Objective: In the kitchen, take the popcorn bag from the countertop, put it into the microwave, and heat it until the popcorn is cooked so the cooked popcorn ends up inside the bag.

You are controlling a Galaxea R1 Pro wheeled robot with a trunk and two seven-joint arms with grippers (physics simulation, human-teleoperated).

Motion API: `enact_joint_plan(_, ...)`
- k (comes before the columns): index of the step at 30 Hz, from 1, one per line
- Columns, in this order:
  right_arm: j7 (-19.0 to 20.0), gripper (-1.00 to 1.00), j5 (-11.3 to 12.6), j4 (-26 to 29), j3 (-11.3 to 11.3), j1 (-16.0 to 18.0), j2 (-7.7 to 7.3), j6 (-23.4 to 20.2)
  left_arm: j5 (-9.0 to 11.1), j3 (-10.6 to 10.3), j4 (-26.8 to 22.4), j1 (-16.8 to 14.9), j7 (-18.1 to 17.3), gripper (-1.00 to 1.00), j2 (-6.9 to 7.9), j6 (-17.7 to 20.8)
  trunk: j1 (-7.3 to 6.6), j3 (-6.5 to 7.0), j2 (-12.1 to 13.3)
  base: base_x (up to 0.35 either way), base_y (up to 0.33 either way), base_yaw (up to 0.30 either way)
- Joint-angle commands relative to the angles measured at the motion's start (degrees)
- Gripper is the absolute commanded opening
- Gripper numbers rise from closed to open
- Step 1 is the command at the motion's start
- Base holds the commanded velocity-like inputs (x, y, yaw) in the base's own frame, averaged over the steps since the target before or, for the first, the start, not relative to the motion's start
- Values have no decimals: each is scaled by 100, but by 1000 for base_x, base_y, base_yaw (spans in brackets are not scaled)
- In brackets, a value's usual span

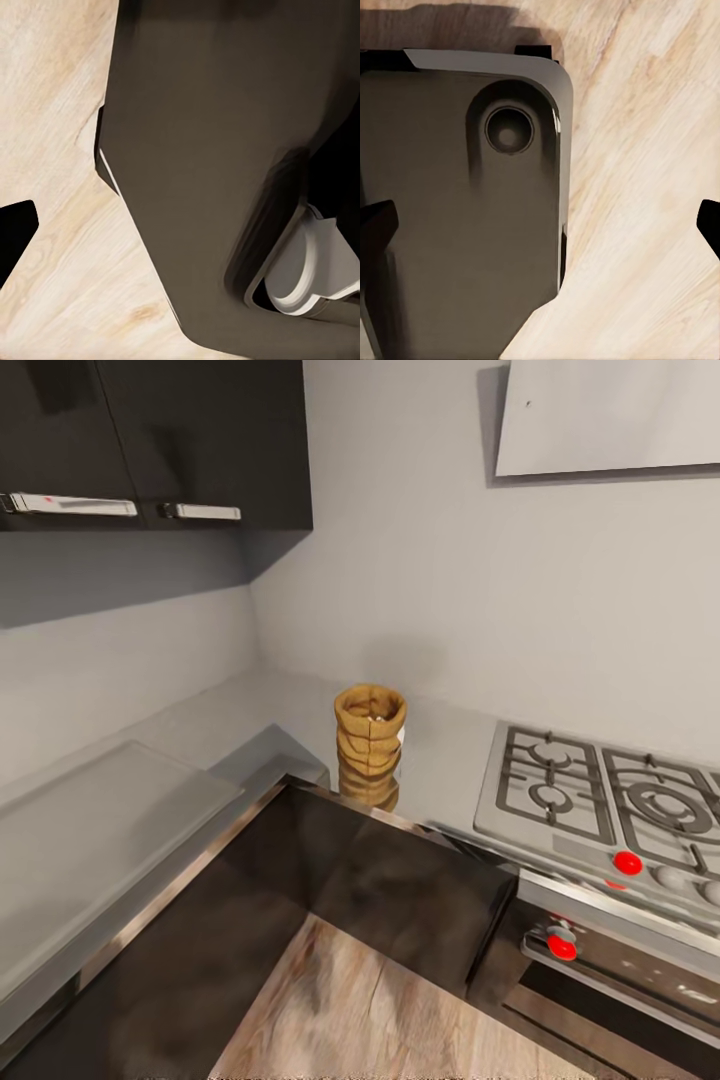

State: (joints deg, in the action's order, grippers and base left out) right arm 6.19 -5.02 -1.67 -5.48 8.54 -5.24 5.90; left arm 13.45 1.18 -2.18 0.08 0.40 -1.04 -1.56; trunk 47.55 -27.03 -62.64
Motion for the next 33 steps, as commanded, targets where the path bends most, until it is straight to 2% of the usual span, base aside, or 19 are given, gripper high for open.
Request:
enact_joint_plan(1, 14, 100, -52, -19, -49, 7, -3, 34, 26, 7, -5, 1, 4, 100, -2, -11, 0, -14, -3, 0, 0, 0)
enact_joint_plan(7, 14, 100, -52, -18, -49, 7, -9, 34, 26, 13, -7, 1, 4, 100, -2, -11, 0, -51, -3, 0, 0, 0)
enact_joint_plan(33, 62, 100, -132, 35, -31, 7, 12, -28, -5, -18, -2, 1, -49, 100, -2, -4, 0, -53, -3, 0, 0, 0)
